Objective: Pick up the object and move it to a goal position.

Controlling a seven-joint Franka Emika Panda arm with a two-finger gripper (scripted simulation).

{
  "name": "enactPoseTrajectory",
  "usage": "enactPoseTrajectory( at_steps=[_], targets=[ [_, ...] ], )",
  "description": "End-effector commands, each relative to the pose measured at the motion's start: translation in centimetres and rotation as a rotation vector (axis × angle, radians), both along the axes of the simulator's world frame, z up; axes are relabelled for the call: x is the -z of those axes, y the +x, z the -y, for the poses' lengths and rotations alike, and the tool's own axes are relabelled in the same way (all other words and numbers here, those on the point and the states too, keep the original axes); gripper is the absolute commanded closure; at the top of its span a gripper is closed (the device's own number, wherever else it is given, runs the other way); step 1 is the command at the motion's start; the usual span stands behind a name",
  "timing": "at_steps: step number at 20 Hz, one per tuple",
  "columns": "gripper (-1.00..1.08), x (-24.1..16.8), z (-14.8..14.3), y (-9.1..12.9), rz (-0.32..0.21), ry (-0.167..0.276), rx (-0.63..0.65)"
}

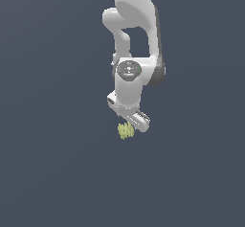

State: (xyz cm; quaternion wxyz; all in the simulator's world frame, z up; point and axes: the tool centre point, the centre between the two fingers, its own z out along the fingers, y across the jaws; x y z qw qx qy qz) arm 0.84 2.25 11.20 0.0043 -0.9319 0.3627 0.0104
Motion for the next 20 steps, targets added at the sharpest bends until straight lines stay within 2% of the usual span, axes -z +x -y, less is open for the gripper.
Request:
enactPoseTrajectory(
  at_steps=[1, 11, 20],
  targets=[
    [-0.92, 0.3, 0.1, 0.1, 0.001, -0.003, 0.072],
    [-0.92, 1.5, 0.3, 0.4, 0.007, -0.013, 0.33],
    [-0.92, 2.1, 0.5, 0.6, 0.012, -0.018, 0.453]
  ],
)
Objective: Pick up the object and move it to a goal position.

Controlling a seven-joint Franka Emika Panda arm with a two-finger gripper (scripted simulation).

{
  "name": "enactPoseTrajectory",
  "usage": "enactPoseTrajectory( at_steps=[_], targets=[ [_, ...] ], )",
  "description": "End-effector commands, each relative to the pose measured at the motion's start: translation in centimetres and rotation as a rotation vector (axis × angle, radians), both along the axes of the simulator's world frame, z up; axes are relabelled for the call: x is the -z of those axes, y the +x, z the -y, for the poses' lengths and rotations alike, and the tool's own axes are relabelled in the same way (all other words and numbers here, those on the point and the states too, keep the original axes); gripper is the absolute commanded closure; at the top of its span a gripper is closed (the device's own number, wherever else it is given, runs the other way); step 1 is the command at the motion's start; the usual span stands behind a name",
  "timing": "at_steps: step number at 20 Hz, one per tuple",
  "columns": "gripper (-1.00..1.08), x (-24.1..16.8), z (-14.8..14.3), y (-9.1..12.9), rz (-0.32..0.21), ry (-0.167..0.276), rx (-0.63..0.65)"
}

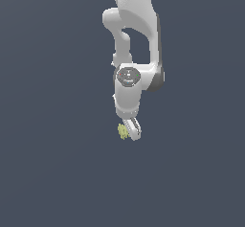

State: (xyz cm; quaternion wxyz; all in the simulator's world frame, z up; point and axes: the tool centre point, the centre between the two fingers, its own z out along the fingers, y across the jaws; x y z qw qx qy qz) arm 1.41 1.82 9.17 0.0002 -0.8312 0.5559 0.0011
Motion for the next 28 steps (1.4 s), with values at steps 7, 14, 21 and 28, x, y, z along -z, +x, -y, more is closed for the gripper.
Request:
enactPoseTrajectory(
  at_steps=[7, 14, 21, 28],
  targets=[
    [-0.92, 0.2, 0.0, 0.0, 0.001, -0.001, 0.029],
    [-0.92, 2.5, 0.1, 0.0, 0.001, -0.001, 0.032],
    [-0.92, 5.1, 0.1, 0.0, 0.001, -0.001, 0.034],
    [1.08, 5.2, 0.1, 0.0, 0.001, -0.001, 0.034]
  ],
)
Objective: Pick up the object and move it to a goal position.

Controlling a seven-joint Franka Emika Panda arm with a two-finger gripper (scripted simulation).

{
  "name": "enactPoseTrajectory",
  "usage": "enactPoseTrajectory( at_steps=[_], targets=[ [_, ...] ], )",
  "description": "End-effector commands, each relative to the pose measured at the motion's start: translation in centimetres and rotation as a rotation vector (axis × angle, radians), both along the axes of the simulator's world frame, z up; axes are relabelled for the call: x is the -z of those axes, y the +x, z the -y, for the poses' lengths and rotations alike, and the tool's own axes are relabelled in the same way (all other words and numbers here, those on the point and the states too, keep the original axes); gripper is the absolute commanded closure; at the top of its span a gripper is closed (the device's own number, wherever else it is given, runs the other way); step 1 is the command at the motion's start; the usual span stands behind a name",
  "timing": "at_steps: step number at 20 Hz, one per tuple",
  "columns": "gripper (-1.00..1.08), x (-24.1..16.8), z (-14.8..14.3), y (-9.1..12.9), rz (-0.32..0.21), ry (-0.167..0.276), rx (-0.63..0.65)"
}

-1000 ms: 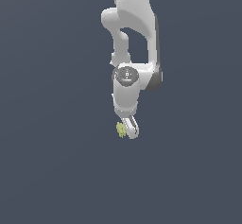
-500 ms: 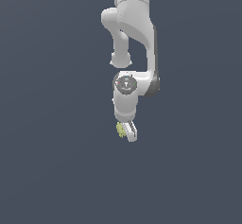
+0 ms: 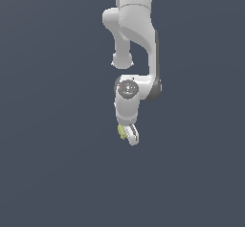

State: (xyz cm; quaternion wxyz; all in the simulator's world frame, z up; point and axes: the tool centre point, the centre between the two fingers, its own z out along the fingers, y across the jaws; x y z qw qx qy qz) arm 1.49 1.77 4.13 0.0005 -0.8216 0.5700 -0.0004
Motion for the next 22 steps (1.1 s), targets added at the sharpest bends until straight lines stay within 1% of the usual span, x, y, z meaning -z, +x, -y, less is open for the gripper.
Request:
enactPoseTrajectory(
  at_steps=[1, 8, 12, 17, 22],
  targets=[
    [1.08, 0.1, 0.0, 0.0, -0.001, 0.0, 0.0],
    [1.08, -0.1, 0.0, 0.0, 0.0, 0.0, -0.001],
    [1.08, -0.9, 0.2, -0.2, 0.0, 0.0, -0.001],
    [1.08, -3.0, 1.0, -0.7, 0.0, 0.001, 0.0],
    [1.08, -6.4, 2.3, -1.5, 0.0, 0.002, 0.0]
  ],
)
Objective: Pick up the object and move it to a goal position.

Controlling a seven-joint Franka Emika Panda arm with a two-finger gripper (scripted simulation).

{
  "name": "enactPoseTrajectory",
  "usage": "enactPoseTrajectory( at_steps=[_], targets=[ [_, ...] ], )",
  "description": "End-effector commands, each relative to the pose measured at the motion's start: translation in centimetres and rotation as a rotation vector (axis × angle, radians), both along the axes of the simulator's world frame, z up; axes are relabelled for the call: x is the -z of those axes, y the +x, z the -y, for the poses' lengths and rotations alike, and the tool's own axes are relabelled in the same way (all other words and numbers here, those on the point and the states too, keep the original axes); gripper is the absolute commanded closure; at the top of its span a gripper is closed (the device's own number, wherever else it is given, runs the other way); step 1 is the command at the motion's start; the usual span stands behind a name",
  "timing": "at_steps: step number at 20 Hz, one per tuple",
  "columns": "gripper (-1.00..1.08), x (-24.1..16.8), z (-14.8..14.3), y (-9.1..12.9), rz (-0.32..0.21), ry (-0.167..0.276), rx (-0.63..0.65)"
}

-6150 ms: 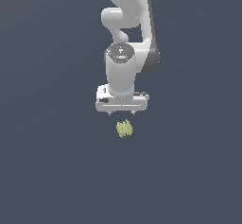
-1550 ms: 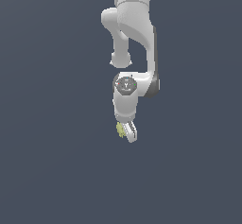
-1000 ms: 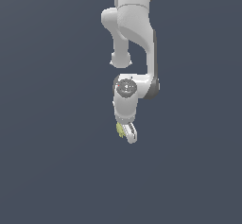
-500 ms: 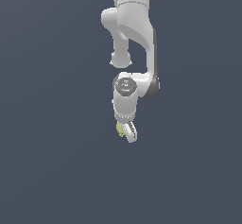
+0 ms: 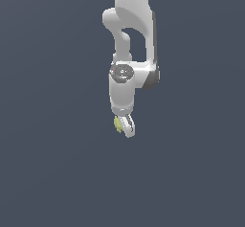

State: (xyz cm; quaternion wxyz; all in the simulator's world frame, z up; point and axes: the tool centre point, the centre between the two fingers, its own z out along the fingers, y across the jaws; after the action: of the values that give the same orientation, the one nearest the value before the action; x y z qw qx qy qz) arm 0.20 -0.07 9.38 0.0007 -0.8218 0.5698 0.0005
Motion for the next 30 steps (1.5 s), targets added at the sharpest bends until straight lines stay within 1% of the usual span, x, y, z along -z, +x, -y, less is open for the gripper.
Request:
enactPoseTrajectory(
  at_steps=[1, 6, 23, 30],
  targets=[
    [1.08, -2.0, 0.8, -0.5, 0.001, 0.001, 0.001],
    [1.08, -7.1, 2.6, -1.7, 0.0, 0.002, 0.002],
    [1.08, -26.6, 9.7, -5.8, 0.0, -0.001, 0.004],
    [1.08, -33.1, 11.9, -6.9, 0.0, -0.001, 0.003]
  ],
)
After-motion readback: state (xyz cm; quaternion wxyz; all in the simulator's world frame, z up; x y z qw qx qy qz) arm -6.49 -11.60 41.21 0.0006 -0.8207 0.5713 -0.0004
